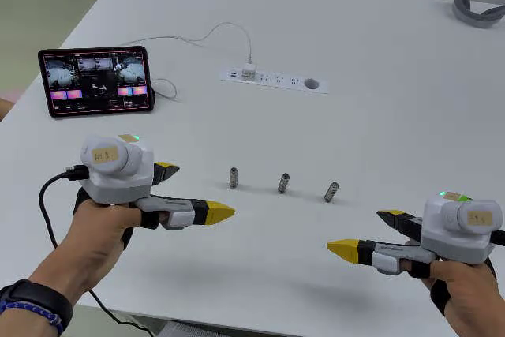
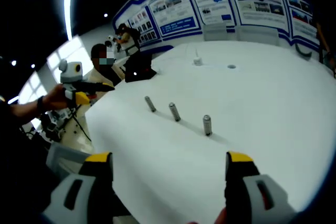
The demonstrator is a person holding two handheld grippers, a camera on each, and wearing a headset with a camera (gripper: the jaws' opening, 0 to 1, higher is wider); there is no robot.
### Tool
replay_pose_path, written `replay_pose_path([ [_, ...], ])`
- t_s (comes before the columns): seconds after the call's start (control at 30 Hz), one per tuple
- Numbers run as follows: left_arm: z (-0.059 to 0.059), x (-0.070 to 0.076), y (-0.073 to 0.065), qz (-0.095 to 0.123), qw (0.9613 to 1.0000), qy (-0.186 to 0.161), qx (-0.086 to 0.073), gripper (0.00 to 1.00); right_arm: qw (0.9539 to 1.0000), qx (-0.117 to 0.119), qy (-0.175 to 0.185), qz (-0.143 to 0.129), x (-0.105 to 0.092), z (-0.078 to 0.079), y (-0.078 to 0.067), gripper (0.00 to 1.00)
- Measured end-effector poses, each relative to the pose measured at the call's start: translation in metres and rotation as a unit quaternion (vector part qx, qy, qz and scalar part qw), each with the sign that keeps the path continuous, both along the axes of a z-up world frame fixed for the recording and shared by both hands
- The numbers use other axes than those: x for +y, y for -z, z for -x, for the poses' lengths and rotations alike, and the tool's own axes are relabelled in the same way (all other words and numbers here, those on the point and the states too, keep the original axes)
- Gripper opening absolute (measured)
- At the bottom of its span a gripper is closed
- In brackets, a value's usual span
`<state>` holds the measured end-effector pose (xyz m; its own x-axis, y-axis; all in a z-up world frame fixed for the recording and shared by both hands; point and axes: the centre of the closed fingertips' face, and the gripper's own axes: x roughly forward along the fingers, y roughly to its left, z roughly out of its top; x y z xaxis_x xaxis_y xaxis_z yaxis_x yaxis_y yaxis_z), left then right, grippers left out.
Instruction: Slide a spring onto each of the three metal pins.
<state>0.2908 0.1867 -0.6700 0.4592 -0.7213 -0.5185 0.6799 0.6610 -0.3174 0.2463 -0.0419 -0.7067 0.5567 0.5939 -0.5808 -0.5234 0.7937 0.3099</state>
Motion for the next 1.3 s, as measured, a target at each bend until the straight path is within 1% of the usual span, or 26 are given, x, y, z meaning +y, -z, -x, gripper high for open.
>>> replay_pose_path([
  [0.23,-0.0003,0.0003,0.0002,0.002,1.0,-0.003,0.001,0.94,1.0,0.001,0.0,0.0,-0.0008,0.0017,-0.0003,0.9],
  [0.57,0.0007,0.0027,-0.0011,0.004,1.0,-0.005,-0.002,0.94,1.0,0.003,-0.004,0.0,0.0016,0.0034,0.0007,0.9],
  [0.77,0.0024,0.0046,0.0004,0.003,1.0,-0.007,0.001,0.94,0.9999,0.009,-0.007,0.003,0.0029,0.0071,0.0035,0.9],
  [0.87,0.0019,0.005,-0.0002,0.003,1.0,-0.007,0.0,0.94,1.0,0.007,-0.004,-0.001,0.0031,0.0061,0.0021,0.9],
  [1.3,0.0012,0.0037,-0.0011,0.004,0.9999,-0.009,-0.003,0.96,1.0,0.006,-0.004,0.0,0.0014,0.0063,0.0017,0.9],
])
